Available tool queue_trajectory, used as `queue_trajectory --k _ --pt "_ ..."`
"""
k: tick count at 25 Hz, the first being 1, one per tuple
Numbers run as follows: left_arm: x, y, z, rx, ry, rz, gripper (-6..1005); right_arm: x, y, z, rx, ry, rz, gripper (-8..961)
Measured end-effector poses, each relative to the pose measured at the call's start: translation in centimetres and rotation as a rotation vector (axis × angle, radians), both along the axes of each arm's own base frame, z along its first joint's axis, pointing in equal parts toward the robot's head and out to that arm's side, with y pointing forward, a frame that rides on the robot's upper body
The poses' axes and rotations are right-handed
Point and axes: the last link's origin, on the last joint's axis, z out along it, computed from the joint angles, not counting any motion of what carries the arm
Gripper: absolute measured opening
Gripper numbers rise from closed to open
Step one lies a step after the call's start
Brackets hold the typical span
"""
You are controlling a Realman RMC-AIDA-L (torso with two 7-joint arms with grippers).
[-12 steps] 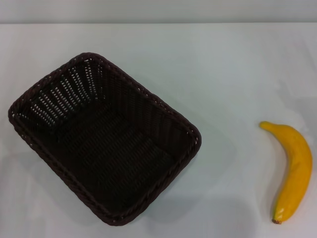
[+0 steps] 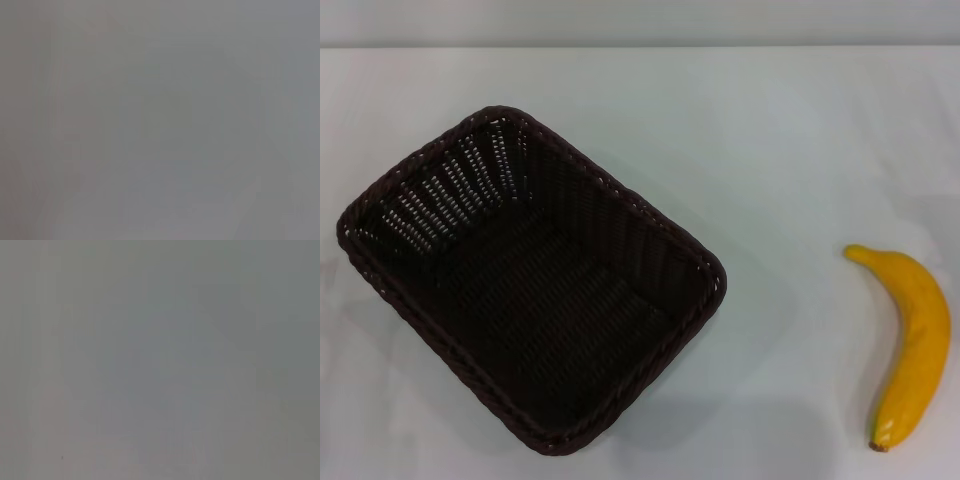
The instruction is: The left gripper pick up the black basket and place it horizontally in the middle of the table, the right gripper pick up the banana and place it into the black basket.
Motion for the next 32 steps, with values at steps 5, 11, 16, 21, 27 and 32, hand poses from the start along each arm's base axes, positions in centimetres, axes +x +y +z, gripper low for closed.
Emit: queue_trajectory --k 5,11,16,21,27,32 --pt "-0.2 0.5 0.9 0.004 -0.087 -0.046 879 -0.3 0.4 0.1 0.004 -0.001 0.011 845" --pt "-1.1 2.5 4.0 -0.090 -0.251 -0.158 878 -0.7 0.8 0.2 0.007 -0.001 0.024 845" --pt "-0.8 5.7 8.5 -0.325 -0.266 -0.254 878 -0.8 1.0 0.3 0.008 -0.002 0.029 845" --pt "1.8 10.3 13.0 -0.655 -0.160 -0.309 877 -1.1 1.3 0.3 0.011 -0.001 0.038 846" --pt "6.2 16.3 13.8 -1.063 0.018 -0.242 877 -1.2 1.4 0.2 0.008 0.001 0.039 845" --pt "9.1 19.4 13.4 -1.261 0.173 -0.134 877 -1.5 1.7 0.0 0.004 0.003 0.042 845"
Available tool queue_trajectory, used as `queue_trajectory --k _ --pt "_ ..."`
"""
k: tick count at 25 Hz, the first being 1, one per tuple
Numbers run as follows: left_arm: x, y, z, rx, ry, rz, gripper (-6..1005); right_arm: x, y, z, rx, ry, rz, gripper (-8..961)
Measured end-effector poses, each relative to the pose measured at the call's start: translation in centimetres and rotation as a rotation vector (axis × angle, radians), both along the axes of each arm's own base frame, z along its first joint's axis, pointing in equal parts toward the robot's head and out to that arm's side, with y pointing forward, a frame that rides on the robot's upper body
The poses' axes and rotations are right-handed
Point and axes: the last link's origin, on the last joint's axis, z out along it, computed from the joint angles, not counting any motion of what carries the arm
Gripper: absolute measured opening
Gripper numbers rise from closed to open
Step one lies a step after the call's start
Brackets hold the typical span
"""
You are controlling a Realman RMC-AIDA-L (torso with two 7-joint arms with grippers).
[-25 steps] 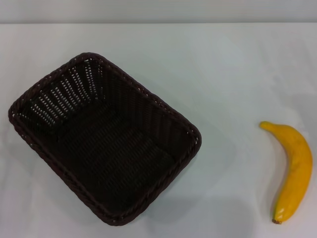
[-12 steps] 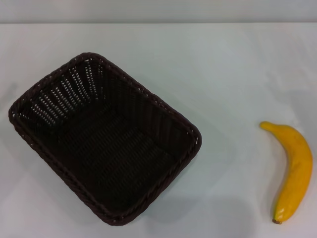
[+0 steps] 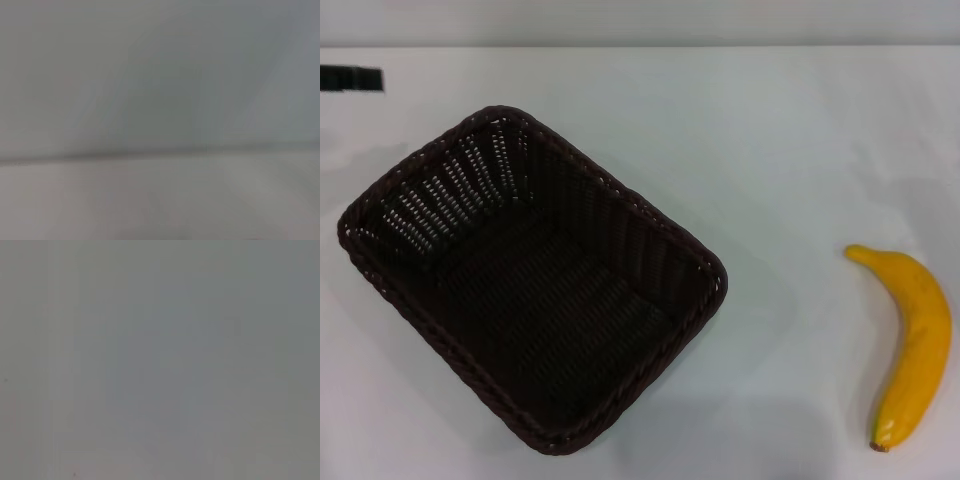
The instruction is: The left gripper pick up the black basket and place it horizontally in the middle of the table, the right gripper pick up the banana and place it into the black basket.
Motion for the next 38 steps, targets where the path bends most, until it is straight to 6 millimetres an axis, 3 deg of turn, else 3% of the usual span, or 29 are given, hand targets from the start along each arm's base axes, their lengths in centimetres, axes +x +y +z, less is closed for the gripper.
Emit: queue_trajectory --k 6,10,20,24,38 --pt "2.2 1.8 -2.8 -0.187 0.218 0.012 876 0.1 0.1 -0.1 -0.005 0.004 -0.011 845" --pt "3.7 2.5 -4.9 -0.239 0.272 -0.019 876 0.3 -0.1 -0.1 -0.009 0.013 -0.018 845" --pt "3.2 2.6 -8.8 -0.264 0.380 -0.033 875 0.6 0.0 -0.1 -0.016 0.011 -0.037 846" --pt "3.4 2.5 -9.5 -0.275 0.380 -0.053 874 0.5 0.5 -0.2 -0.023 0.009 -0.043 846" --pt "3.5 2.0 -11.2 -0.332 0.460 -0.105 550 0.7 0.5 0.0 -0.015 0.012 -0.053 845"
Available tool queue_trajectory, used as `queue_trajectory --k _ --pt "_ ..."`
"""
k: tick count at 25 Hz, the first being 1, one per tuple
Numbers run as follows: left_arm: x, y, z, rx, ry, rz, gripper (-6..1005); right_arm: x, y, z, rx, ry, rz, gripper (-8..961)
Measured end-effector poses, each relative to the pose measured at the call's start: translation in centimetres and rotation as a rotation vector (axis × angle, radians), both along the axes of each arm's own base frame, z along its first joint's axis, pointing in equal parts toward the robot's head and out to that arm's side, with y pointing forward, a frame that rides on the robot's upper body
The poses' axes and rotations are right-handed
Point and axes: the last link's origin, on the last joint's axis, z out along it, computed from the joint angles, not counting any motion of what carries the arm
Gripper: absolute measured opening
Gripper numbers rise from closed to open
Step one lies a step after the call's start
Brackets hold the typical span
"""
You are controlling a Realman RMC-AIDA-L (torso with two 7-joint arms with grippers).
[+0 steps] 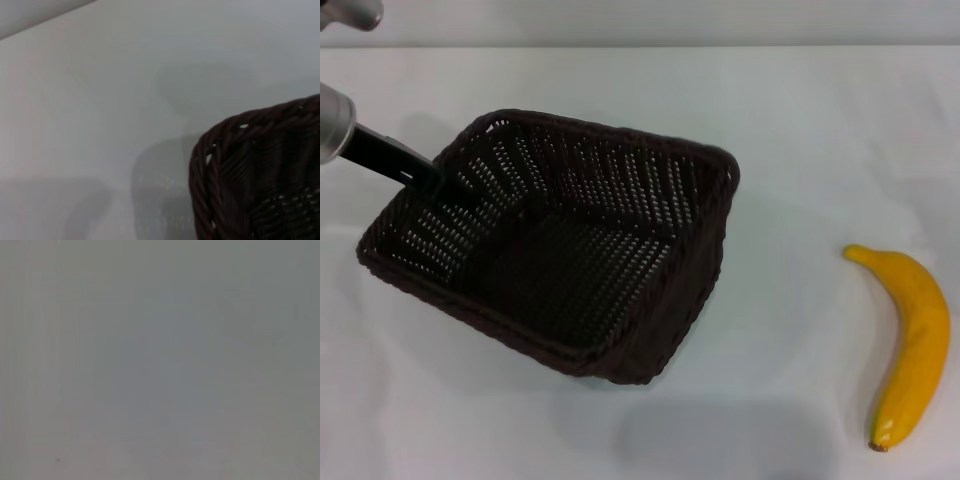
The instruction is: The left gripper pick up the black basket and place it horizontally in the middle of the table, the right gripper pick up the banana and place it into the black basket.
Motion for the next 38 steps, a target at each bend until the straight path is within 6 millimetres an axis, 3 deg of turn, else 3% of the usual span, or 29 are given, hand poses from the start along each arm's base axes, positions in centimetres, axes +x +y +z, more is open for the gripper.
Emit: queue_trajectory --k 5,11,17,27,38 --pt "0.2 0.2 0.6 0.013 -0.017 0.001 343 0.0 0.0 0.0 0.000 0.001 0.000 845" --pt "0.8 0.1 0.9 0.000 -0.065 -0.001 289 -0.2 0.2 -0.1 -0.001 0.001 0.006 845" --pt "1.0 -0.1 1.3 -0.004 -0.109 0.011 169 -0.3 0.2 -0.1 -0.001 0.003 0.007 845" --pt "1.0 -1.0 3.2 0.022 -0.233 0.048 143 -0.2 0.2 -0.1 -0.001 0.003 0.005 846" --pt "-0.5 -2.8 5.6 0.091 -0.463 0.159 142 -0.4 0.3 -0.2 -0.003 0.001 0.011 846"
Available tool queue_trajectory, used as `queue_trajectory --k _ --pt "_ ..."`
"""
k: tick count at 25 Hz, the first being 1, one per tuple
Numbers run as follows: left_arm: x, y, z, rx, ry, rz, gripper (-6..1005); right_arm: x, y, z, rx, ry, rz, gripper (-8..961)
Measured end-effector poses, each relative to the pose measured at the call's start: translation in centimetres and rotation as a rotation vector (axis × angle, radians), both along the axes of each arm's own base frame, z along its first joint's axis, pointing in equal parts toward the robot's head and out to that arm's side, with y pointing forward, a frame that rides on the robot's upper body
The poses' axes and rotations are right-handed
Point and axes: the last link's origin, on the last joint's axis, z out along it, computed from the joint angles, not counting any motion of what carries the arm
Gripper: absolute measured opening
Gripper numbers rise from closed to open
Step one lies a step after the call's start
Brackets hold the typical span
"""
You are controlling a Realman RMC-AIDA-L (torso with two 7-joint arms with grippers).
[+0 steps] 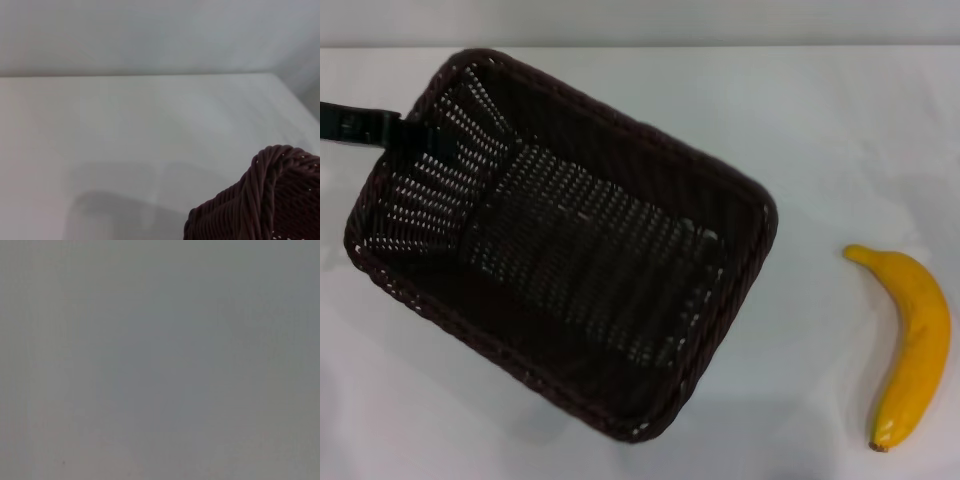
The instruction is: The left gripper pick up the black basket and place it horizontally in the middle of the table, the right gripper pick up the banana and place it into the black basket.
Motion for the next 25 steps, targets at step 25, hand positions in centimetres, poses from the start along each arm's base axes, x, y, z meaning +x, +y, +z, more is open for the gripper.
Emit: queue_trajectory --k 25 --pt "-5.7 -1.7 -1.7 0.195 -0.318 0.544 147 0.1 -0.3 -0.2 -0.011 -0.005 0.000 846"
